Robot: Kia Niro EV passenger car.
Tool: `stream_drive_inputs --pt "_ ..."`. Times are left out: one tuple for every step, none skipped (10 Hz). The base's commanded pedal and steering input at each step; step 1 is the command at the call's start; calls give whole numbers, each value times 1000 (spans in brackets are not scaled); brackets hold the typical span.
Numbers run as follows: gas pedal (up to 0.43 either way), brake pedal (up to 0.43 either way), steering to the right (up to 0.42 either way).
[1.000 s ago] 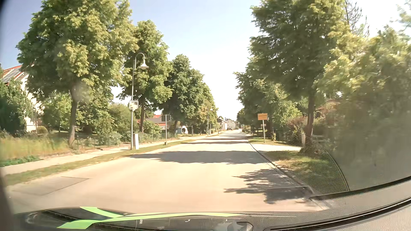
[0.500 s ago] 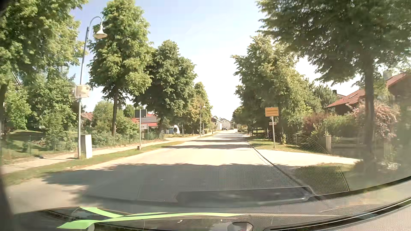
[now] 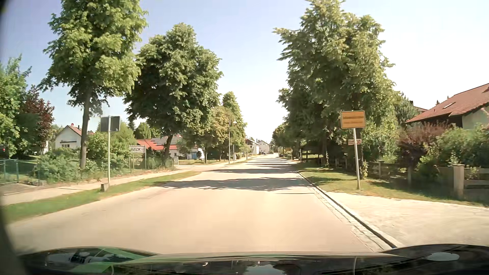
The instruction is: Follow the waypoints while adhering to traffic rules and regulations
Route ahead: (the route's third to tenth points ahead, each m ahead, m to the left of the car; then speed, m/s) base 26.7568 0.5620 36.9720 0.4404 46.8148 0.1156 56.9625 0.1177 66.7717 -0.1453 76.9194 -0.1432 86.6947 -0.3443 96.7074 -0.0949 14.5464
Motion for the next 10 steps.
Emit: stream_drive_inputs --pt "220 0 6" --pt "220 0 6" --pt "220 0 6" --pt "220 0 6" --pt "220 0 6" --pt "220 0 6" --pt "228 0 6" --pt "228 0 6" --pt "220 0 6" --pt "209 0 6"
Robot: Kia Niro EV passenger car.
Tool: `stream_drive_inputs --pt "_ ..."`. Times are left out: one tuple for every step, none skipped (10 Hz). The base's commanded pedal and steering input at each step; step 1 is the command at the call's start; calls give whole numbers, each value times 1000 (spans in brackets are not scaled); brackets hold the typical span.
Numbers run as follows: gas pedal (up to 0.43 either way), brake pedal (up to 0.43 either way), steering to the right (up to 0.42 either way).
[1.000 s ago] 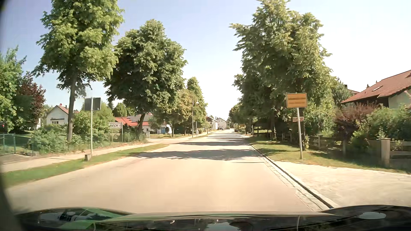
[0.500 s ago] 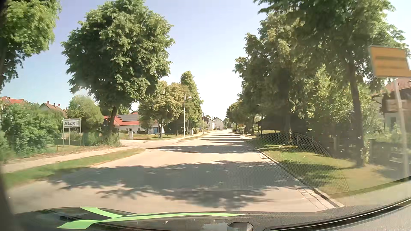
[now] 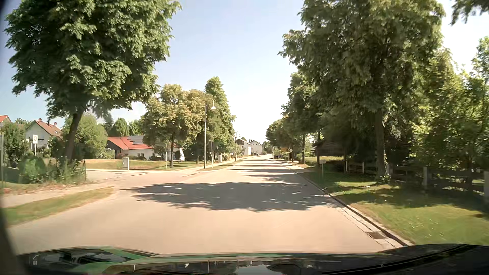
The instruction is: Follow the waypoints while adhering to traffic rules and regulations
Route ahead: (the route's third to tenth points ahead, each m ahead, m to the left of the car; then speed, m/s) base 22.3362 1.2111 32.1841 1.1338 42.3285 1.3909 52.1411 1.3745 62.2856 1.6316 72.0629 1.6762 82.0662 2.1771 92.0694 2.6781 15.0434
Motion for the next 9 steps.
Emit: stream_drive_inputs --pt "189 0 6" --pt "189 0 6" --pt "189 0 6" --pt "189 0 4" --pt "189 0 3" --pt "189 0 3" --pt "189 0 3" --pt "189 0 3" --pt "157 0 2"
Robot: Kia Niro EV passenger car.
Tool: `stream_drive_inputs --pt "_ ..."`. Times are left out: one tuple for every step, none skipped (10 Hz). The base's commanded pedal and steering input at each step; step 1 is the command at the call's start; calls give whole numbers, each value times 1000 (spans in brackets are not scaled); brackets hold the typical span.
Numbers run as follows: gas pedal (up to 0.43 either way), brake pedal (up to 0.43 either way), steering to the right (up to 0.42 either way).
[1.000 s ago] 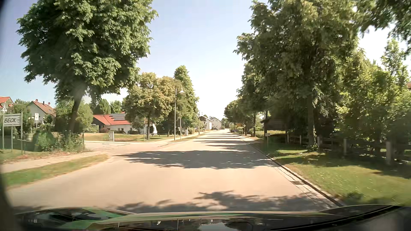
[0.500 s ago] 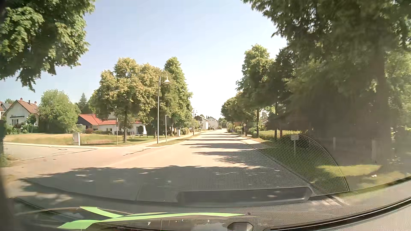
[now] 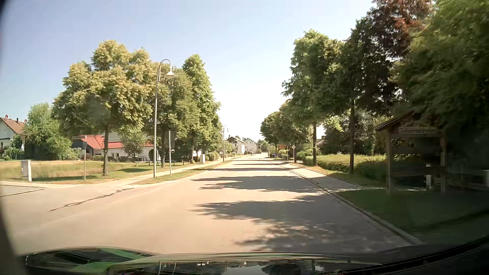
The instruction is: Follow the waypoints while adhering to traffic rules and regulations
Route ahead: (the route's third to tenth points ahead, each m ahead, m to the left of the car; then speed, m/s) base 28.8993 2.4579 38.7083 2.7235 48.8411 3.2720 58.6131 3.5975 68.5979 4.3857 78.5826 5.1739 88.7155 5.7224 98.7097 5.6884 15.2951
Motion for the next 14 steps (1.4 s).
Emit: stream_drive_inputs --pt "150 0 1" --pt "150 0 1" --pt "150 0 1" --pt "150 0 -1" --pt "150 0 -4" --pt "130 0 -8" --pt "130 0 -9" --pt "20 0 -9" --pt "0 0 -9" --pt "0 0 -8" --pt "0 0 -8" --pt "8 0 -7" --pt "8 0 -7" --pt "8 0 -6"
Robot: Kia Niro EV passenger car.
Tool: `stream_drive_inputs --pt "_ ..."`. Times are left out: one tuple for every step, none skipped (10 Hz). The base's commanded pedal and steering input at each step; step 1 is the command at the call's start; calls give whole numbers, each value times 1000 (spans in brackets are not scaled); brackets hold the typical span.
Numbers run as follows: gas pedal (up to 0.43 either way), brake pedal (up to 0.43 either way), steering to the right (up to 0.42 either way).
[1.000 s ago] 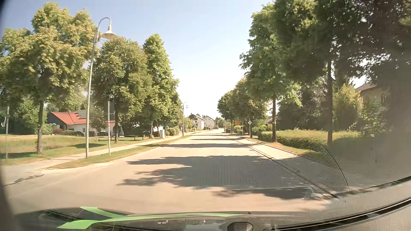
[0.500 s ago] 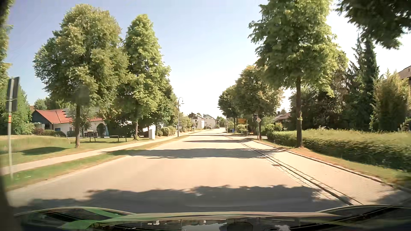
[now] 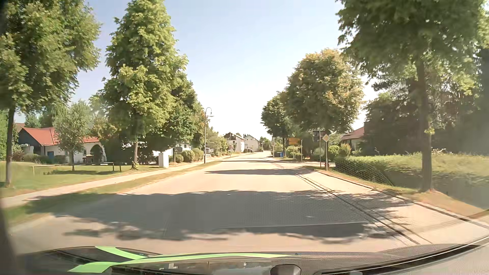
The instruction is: Follow the waypoints while adhering to traffic rules and regulations
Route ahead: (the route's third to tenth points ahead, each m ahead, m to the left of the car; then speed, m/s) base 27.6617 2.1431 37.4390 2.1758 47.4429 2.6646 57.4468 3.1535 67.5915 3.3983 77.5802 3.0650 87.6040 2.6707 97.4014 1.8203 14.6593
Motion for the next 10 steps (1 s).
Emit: stream_drive_inputs --pt "8 0 -6" --pt "20 0 -6" --pt "47 0 -6" --pt "47 0 -6" --pt "59 0 -7" --pt "67 0 -8" --pt "87 0 -9" --pt "87 0 -9" --pt "98 0 -10" --pt "98 0 -11"
